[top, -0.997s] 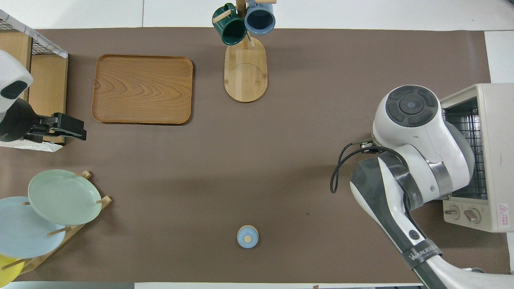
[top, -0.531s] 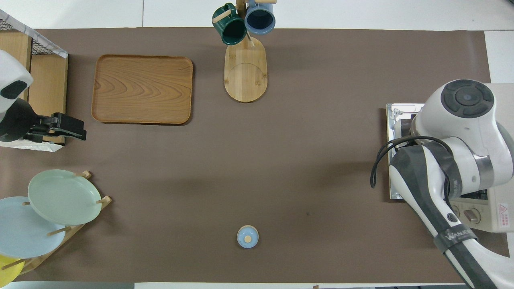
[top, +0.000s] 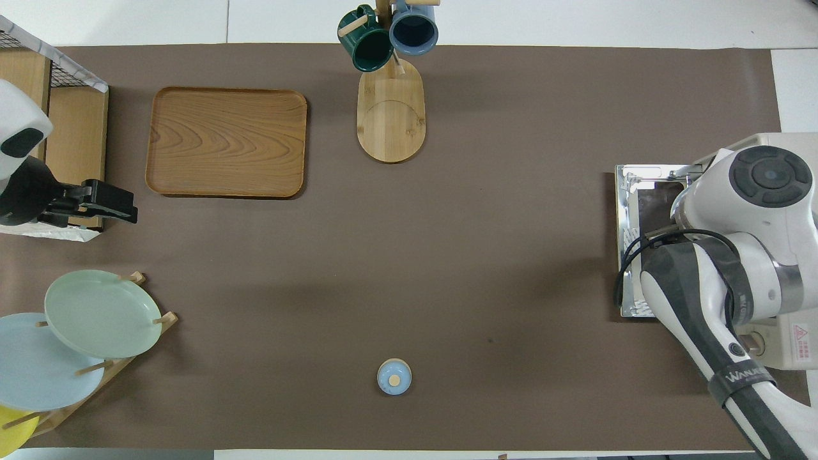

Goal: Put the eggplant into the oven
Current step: 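Push the plate into the oven with the right gripper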

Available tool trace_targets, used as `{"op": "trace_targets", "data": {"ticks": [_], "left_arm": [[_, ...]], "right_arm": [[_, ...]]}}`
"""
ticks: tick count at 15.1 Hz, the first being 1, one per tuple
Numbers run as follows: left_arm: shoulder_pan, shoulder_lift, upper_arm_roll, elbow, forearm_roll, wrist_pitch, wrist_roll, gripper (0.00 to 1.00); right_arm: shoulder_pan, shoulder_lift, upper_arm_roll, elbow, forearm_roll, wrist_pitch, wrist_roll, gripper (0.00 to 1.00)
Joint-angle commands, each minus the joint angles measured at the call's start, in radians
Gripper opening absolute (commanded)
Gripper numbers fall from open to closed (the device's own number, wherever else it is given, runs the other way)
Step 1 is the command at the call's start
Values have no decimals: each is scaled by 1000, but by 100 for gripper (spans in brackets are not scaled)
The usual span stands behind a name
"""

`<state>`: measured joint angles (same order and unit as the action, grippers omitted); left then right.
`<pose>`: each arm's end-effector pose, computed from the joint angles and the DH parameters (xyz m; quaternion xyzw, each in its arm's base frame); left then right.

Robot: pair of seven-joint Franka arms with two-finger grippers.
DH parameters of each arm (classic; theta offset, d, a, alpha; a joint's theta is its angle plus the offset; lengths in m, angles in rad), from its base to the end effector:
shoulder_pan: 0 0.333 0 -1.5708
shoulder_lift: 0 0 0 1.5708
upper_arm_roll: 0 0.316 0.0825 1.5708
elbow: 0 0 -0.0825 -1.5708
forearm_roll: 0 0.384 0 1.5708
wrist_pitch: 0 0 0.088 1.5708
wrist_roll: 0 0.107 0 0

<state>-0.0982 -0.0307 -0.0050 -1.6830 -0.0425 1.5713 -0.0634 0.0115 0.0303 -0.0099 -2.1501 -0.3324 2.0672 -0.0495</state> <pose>0.5379 -0.0603 0.5887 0.9988 -0.0190 -0.0421 0.0177 0.5311 -0.0162 0.3802 0.9821 0.1120 -0.0592 0.1395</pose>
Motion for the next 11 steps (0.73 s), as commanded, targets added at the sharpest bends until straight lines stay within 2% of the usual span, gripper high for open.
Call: {"op": "trace_targets", "data": {"ticks": [1,6,8,10,11], "left_arm": [[-1,-25,2,-23,23,1,1,100],[-1,-25,2,-23,23,1,2,100],[-1,-25,2,-23,23,1,2,100],[-1,-25,2,-23,23,1,2,100],[-1,-25,2,-23,23,1,1,100]], "right_arm": [[-42,-30,13,-45,-10,21,-33,0],[-58,-35,13,-71,-8,47,-39,0],[-62,-46,13,-112,-8,98,-38,0],[-74,-50,13,-129,-8,143,-36,17],[-74,-49,13,-129,-8,145,-38,22]]}}
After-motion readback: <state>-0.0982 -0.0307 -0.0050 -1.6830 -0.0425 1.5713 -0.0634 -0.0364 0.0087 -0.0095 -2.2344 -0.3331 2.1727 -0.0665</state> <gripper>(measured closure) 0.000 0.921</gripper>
